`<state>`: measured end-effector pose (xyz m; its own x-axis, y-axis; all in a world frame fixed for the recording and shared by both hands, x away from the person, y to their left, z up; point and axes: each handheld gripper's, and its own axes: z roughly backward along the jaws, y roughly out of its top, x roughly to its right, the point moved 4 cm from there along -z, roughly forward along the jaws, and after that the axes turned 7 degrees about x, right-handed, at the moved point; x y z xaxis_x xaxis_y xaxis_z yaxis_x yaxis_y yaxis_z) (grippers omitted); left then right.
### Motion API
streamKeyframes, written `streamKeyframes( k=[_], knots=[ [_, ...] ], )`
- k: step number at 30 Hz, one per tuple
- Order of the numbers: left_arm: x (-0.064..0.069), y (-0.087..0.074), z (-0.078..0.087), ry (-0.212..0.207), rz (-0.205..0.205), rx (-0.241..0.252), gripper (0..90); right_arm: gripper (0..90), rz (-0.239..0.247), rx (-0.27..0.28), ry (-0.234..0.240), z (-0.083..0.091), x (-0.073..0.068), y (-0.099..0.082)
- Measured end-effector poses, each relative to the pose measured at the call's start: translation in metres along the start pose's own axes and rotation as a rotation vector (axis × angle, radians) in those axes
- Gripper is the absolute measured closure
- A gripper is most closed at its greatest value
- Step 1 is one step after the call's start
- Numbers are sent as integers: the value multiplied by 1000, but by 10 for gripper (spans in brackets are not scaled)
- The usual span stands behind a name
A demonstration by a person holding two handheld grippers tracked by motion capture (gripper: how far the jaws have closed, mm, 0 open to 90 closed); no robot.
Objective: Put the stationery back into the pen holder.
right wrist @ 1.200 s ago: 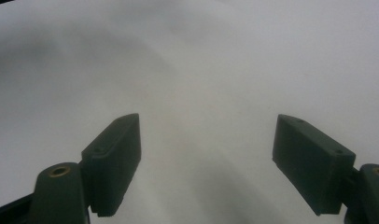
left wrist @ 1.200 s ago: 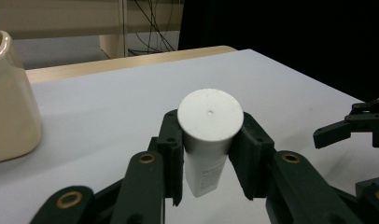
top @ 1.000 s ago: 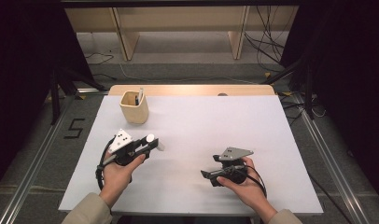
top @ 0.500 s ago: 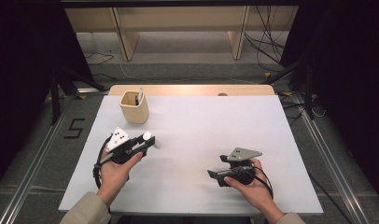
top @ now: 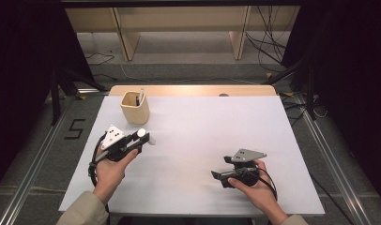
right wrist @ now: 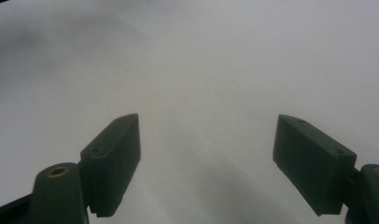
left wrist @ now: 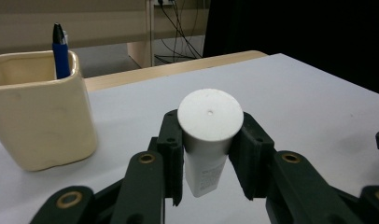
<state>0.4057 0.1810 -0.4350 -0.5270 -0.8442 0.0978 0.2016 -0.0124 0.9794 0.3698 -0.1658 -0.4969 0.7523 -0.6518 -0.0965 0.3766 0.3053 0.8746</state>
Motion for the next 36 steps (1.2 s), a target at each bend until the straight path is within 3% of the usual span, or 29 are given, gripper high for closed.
streamKeyframes(
  k=[16,36],
  knots=[
    [-19,7,2,59,-22,16,667,240,-2,0,2,-1,0,0],
    [-33,17,-3,96,-40,32,667,239,0,0,2,-1,0,0]
  ],
)
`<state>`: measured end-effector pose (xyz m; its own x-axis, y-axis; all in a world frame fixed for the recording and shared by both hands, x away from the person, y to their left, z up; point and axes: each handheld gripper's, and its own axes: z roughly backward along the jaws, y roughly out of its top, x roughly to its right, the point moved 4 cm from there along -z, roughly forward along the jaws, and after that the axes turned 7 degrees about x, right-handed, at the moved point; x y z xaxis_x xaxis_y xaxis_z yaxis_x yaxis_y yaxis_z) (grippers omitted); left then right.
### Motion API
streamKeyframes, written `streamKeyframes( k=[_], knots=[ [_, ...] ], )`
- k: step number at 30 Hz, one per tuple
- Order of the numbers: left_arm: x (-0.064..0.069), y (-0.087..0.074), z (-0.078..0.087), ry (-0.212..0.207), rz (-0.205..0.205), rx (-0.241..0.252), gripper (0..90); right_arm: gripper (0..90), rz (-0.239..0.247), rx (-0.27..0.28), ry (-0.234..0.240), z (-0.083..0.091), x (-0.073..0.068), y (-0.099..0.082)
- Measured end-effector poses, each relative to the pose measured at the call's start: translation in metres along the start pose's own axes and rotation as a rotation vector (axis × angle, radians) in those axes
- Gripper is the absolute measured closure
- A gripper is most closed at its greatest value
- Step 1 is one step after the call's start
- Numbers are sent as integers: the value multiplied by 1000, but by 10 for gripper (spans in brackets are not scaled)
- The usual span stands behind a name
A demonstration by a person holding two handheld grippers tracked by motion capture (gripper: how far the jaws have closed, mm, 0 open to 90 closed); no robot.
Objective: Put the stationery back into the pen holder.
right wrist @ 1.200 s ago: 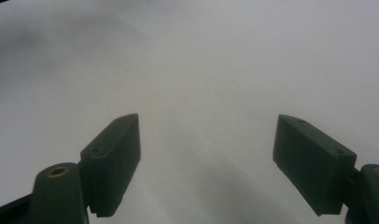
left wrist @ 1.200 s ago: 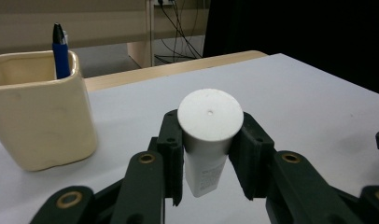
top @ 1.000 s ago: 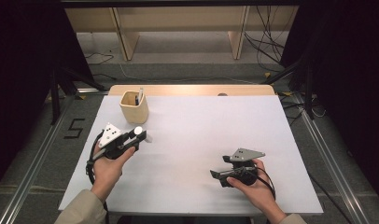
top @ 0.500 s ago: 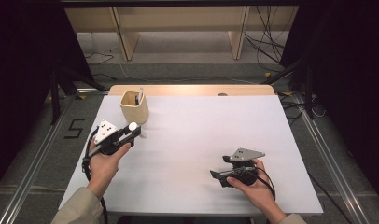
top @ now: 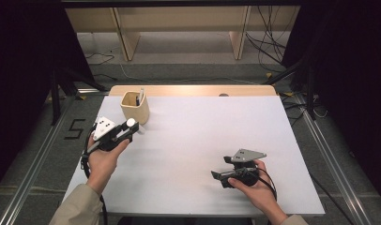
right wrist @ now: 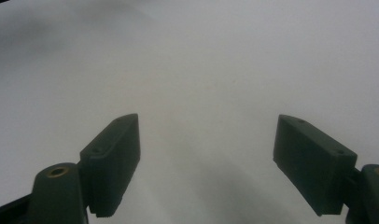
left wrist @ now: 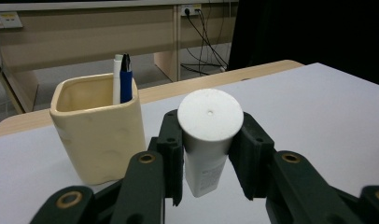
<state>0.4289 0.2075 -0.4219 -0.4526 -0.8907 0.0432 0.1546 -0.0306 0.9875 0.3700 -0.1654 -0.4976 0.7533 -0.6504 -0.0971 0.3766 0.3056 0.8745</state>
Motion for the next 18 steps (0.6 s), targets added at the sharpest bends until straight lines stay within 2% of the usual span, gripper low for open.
streamKeyframes(
  k=[18],
  knots=[
    [-7,2,-6,19,-13,3,667,239,-3,2,1,0,0,0]
  ],
)
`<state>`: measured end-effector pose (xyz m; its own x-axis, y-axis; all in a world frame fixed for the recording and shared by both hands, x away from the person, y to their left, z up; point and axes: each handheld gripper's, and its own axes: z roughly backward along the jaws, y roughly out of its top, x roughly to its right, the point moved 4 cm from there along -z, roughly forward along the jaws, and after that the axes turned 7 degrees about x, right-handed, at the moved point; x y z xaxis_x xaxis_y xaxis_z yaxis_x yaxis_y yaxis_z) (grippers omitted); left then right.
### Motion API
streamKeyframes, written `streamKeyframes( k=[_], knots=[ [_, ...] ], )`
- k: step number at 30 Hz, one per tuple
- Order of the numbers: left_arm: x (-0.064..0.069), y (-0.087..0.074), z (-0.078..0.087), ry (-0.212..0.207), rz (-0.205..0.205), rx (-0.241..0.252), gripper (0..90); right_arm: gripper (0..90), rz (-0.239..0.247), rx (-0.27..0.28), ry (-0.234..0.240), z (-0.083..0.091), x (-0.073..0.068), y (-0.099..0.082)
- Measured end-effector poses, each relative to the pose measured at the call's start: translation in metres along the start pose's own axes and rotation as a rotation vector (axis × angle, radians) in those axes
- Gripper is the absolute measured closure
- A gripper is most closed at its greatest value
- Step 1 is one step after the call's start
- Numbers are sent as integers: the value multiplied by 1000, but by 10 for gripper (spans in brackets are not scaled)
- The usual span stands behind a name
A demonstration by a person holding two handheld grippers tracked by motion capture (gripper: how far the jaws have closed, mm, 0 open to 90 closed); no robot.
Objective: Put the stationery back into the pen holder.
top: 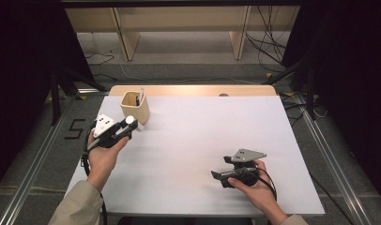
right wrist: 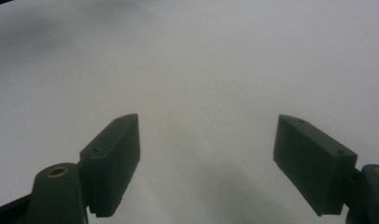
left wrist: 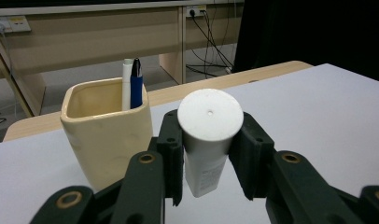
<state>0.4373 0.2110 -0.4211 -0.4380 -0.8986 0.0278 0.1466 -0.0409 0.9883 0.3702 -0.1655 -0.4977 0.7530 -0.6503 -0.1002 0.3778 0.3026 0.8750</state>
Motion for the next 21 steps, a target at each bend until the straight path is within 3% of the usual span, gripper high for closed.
streamKeyframes(
  k=[21],
  knots=[
    [-10,7,-5,24,5,10,667,239,-3,2,1,-1,0,0]
  ],
)
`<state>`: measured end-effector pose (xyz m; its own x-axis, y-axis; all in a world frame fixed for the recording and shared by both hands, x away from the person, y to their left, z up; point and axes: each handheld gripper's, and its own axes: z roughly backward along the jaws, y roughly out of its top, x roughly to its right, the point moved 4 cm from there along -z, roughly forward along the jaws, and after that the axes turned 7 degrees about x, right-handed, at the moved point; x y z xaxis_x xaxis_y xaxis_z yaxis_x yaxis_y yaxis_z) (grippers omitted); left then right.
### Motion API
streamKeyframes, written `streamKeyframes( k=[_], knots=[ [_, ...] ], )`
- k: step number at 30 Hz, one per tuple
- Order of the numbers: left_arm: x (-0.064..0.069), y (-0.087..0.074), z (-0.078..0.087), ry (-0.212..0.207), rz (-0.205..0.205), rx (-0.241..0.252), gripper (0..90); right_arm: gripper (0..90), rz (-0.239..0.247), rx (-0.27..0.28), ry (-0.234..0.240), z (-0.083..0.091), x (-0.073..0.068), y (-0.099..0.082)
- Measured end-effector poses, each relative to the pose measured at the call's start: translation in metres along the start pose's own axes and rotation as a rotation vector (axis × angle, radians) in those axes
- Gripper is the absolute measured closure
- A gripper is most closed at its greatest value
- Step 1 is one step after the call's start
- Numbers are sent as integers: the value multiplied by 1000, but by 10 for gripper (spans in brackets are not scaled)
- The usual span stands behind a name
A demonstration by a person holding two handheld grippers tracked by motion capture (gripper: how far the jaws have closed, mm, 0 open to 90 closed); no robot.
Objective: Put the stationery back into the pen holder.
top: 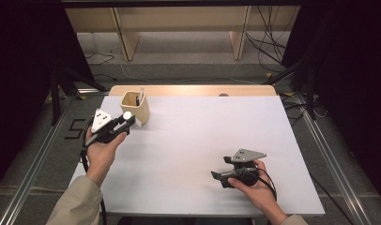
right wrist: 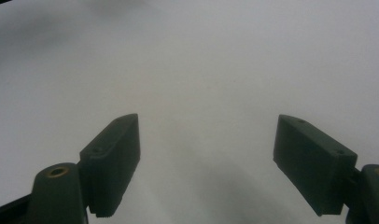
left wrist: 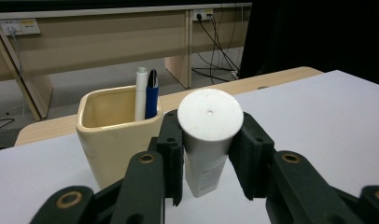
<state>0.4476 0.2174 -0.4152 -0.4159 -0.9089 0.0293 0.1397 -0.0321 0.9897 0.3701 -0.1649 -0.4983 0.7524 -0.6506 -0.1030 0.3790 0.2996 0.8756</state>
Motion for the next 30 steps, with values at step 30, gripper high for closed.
streamKeyframes(
  k=[30],
  knots=[
    [-14,9,-13,35,-4,11,667,239,0,-1,0,0,0,0]
  ],
)
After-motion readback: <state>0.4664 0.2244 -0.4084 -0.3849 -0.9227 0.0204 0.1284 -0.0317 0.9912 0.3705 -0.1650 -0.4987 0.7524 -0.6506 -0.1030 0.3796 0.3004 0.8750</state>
